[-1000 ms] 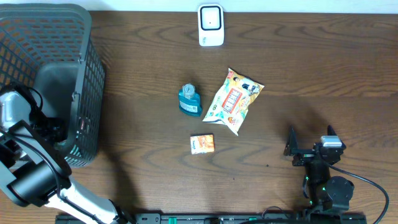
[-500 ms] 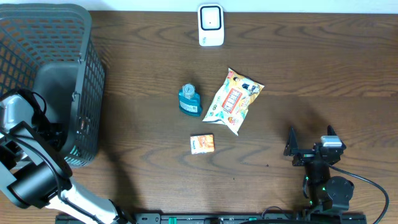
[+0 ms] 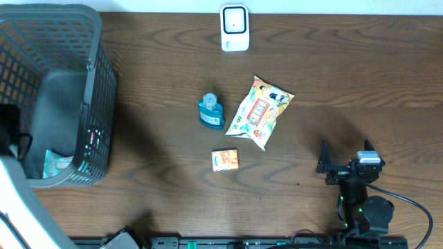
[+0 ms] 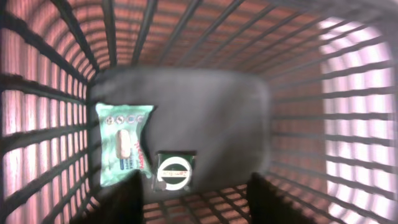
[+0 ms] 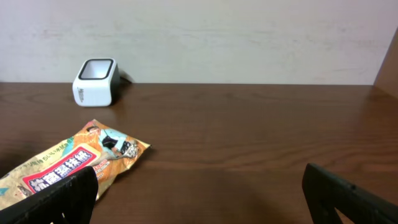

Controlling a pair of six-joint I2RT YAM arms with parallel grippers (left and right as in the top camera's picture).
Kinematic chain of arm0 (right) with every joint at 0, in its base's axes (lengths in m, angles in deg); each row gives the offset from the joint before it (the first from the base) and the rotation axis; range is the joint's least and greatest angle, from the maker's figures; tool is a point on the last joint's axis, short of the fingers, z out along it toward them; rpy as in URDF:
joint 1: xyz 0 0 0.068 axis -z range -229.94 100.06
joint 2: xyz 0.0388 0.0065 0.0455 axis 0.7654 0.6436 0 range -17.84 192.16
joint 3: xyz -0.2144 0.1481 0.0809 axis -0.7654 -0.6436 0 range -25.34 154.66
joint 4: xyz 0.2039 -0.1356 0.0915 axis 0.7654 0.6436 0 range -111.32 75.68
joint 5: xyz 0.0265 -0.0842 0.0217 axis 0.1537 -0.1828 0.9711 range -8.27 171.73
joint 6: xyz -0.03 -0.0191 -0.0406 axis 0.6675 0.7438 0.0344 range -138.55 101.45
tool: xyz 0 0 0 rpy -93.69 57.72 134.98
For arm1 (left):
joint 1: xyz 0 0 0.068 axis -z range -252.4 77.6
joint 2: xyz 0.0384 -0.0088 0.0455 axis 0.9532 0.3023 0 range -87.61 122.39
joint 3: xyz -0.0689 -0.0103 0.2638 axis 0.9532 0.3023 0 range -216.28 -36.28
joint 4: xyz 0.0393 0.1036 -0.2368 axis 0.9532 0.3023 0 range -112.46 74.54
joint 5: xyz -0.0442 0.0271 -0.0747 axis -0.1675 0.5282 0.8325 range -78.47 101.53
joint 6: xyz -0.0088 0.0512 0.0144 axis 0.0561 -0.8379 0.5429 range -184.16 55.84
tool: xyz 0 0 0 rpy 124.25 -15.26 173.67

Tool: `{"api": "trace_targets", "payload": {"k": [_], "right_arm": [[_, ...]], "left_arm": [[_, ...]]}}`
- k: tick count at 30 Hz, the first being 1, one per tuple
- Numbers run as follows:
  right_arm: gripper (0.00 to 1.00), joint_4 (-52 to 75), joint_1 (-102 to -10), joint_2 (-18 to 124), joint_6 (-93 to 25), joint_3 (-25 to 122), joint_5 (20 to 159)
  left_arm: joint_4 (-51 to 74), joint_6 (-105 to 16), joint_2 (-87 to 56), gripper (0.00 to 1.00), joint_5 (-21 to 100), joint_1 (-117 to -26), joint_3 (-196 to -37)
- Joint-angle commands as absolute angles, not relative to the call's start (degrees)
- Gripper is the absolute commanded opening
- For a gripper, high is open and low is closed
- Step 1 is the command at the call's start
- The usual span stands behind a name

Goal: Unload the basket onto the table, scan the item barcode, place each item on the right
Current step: 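Reach the left gripper into the basket and grasp the green pouch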

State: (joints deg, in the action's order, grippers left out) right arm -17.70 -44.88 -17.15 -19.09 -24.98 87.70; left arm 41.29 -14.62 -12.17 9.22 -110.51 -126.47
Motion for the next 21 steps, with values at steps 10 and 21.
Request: {"api": "trace_targets", "payload": {"k": [10,21], "right_arm": [[0.99,-17.5,-45.1,-17.5,-18.3,-25.0,87.7],[0.99,-17.5,-45.1,-17.5,-18.2,-25.0,87.7]], "left_arm": [[45.0,-16.1,2.4,0.99,5.1,-110.7,-123.5],[48.0,-13.9,20.7,0.99,4.4,-110.7,-119.4]]}}
